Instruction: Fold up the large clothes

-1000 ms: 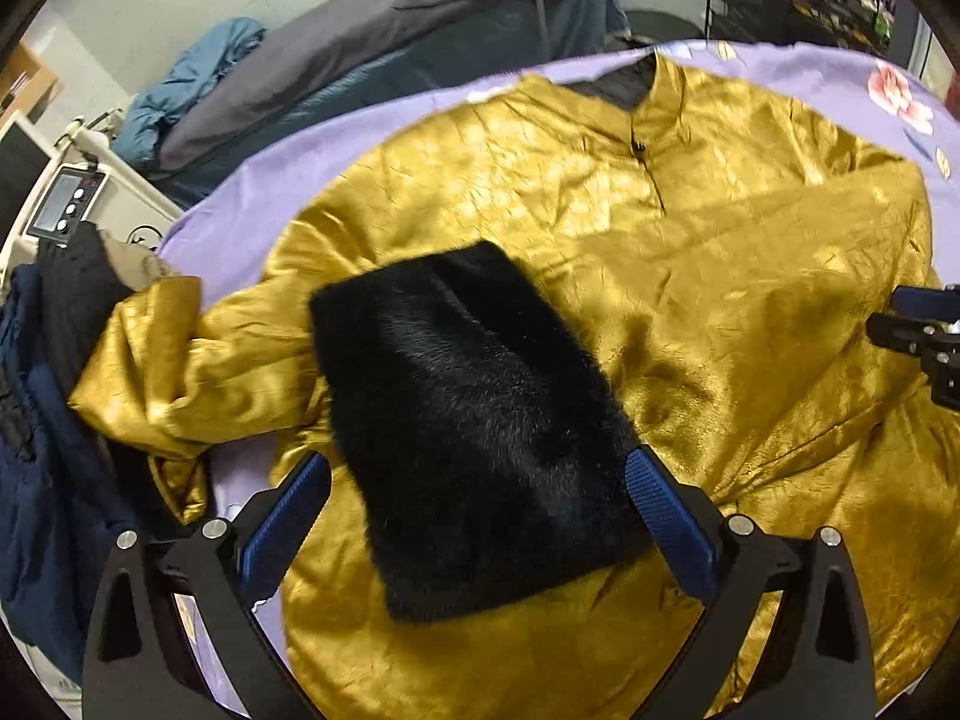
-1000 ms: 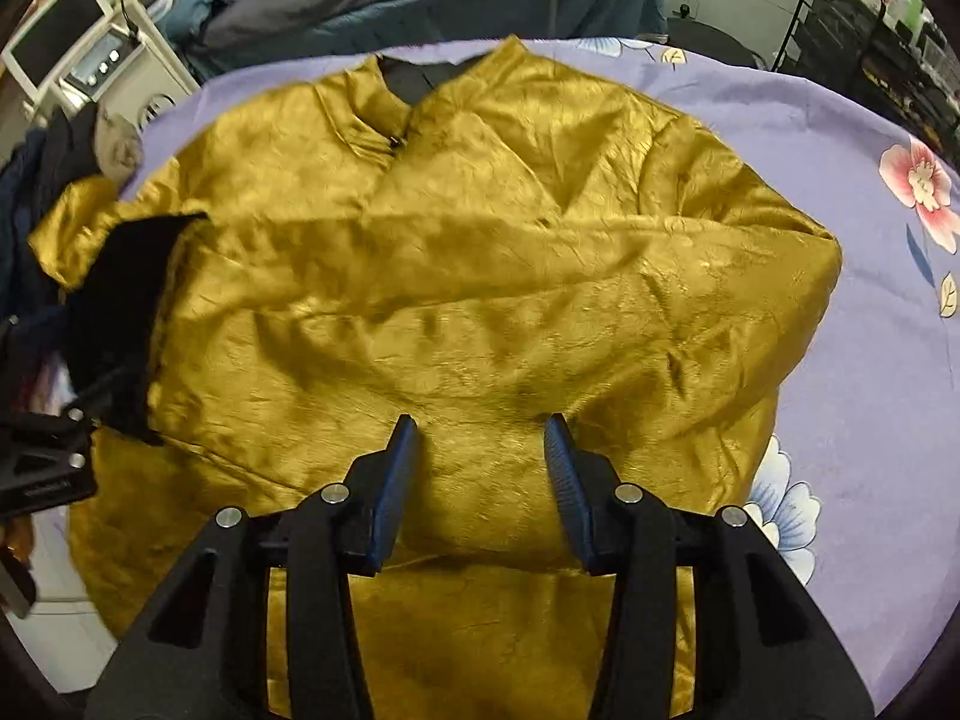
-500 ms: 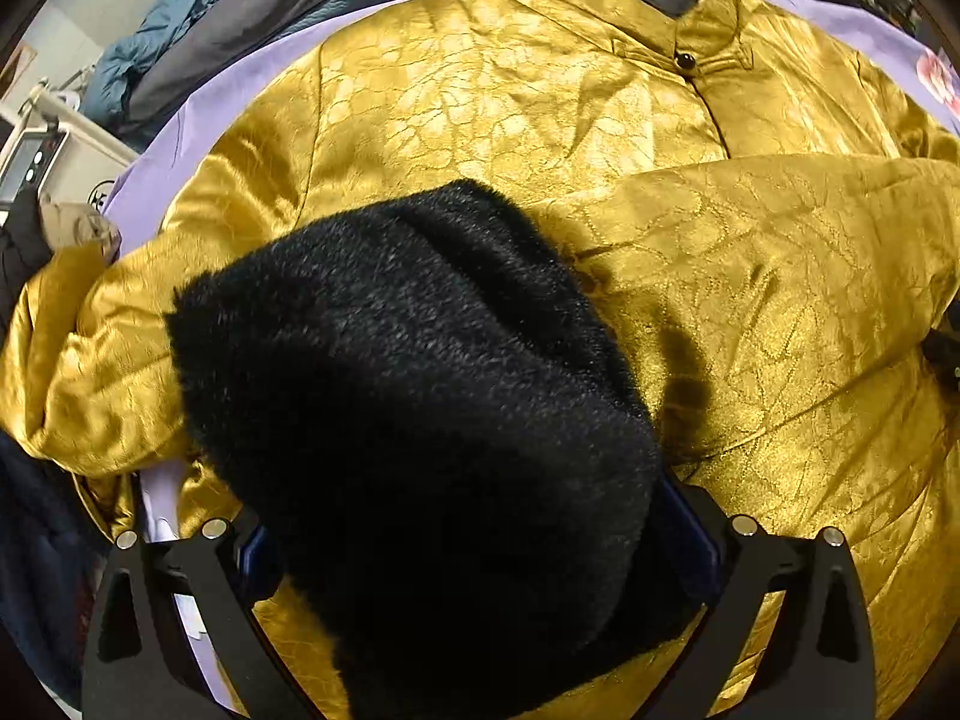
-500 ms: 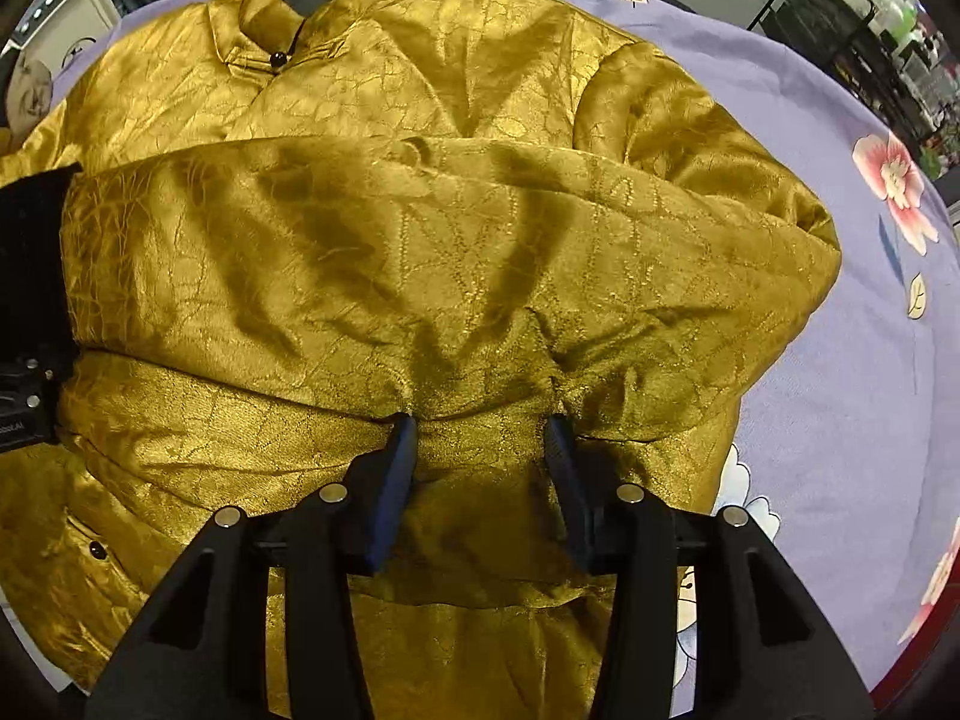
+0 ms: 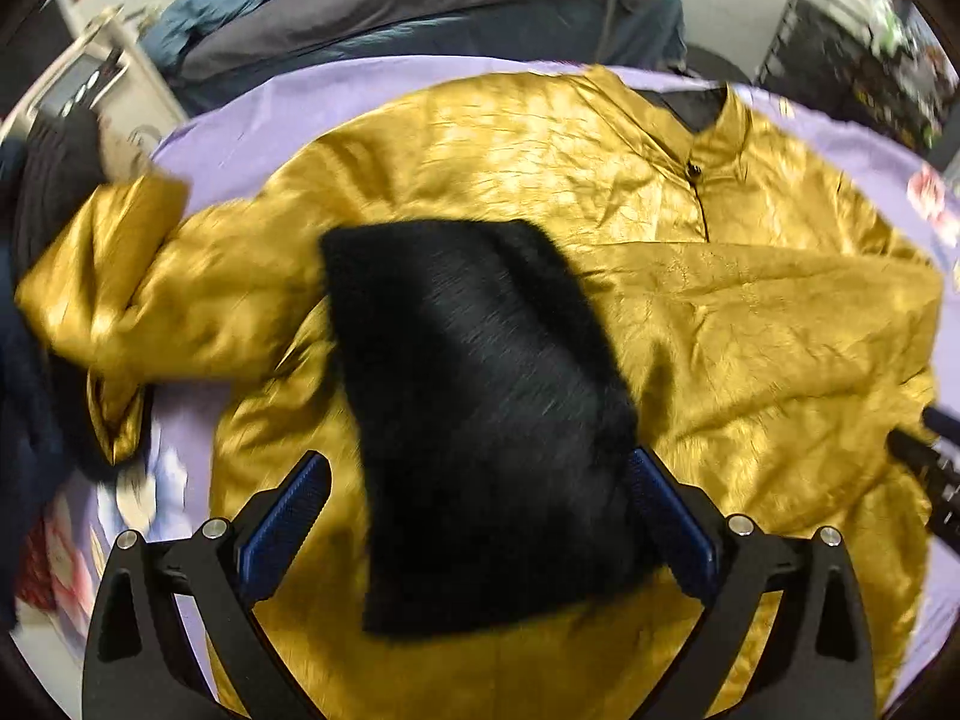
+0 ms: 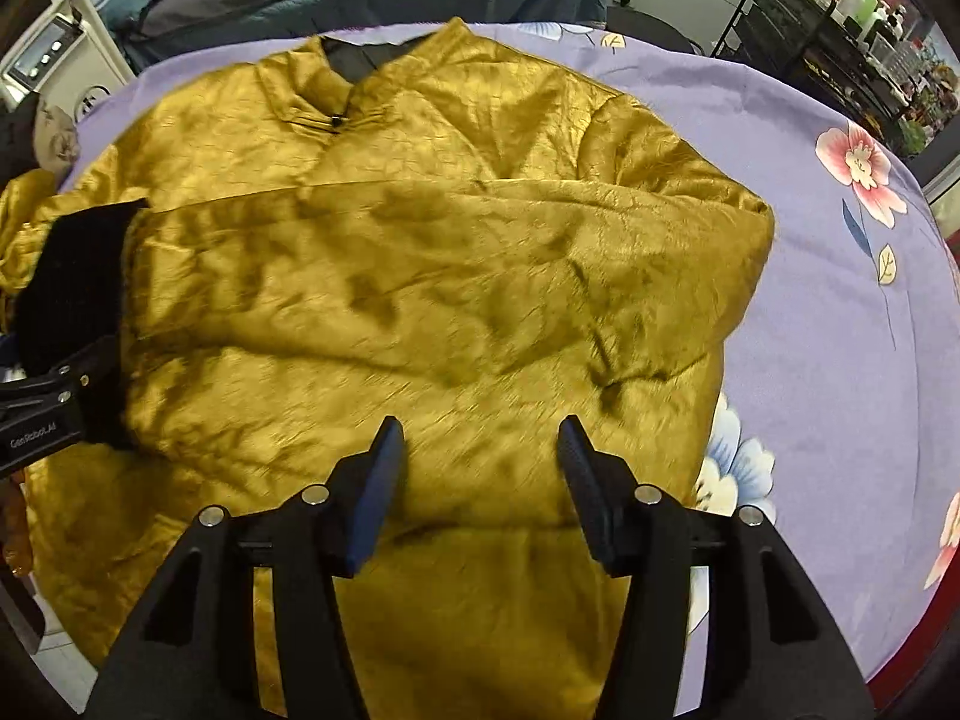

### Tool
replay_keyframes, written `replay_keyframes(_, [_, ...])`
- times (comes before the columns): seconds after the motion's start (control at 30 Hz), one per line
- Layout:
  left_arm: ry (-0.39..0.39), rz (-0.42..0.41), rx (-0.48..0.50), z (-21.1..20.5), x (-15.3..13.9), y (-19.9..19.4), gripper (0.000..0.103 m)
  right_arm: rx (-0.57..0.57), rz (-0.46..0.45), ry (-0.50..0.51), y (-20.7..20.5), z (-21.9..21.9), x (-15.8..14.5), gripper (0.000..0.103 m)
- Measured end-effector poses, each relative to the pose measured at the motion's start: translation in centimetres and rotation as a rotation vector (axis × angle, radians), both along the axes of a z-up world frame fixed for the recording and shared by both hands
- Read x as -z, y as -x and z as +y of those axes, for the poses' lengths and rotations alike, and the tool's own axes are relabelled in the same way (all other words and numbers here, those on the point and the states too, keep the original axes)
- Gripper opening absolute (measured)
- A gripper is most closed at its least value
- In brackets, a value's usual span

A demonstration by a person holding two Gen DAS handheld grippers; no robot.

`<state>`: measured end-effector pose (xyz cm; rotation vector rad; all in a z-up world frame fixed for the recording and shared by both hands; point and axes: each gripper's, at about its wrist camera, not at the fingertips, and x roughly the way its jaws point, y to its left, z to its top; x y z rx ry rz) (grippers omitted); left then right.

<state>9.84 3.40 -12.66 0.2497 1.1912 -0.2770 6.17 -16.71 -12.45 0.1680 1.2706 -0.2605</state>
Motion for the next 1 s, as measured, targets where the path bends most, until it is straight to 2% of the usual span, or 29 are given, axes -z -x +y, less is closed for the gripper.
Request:
replay_keyframes(0.17, [0.056, 0.008, -0.106, 5.5, -1.7, 1.4, 0.097, -0.001, -0.019, -0.062, 3.7, 2.2, -1.2, 0.054])
replay_keyframes(0.3, [0.037, 0.013, -0.215, 11.0, -2.4, 1.4, 0.097, -0.007, -0.002, -0.101, 4.4, 3.2, -0.8, 0.054])
replay_keyframes(0.6, [0.022, -0.018, -0.467, 23.4, -3.2, 1.1, 0.097, -0.017, -0.015, -0.108, 5.0, 4.3, -1.4, 0.055])
replay_keyframes(0.77, [0.033, -0.050, -0.512, 27.0, -3.1, -0.2, 0.097, -0.029, 0.017, -0.097, 5.3, 5.0, -1.0, 0.055])
replay_keyframes(0.93, [0.091, -0.058, -0.499, 27.2, -2.7, -3.6, 0.097, -0.035, 0.018, -0.090, 5.2, 5.7, -1.2, 0.055])
replay_keyframes(1.0, [0.091, -0.045, -0.481, 26.4, -2.1, -5.3, 0.097, -0.038, 0.019, -0.081, 5.0, 5.9, -1.4, 0.055])
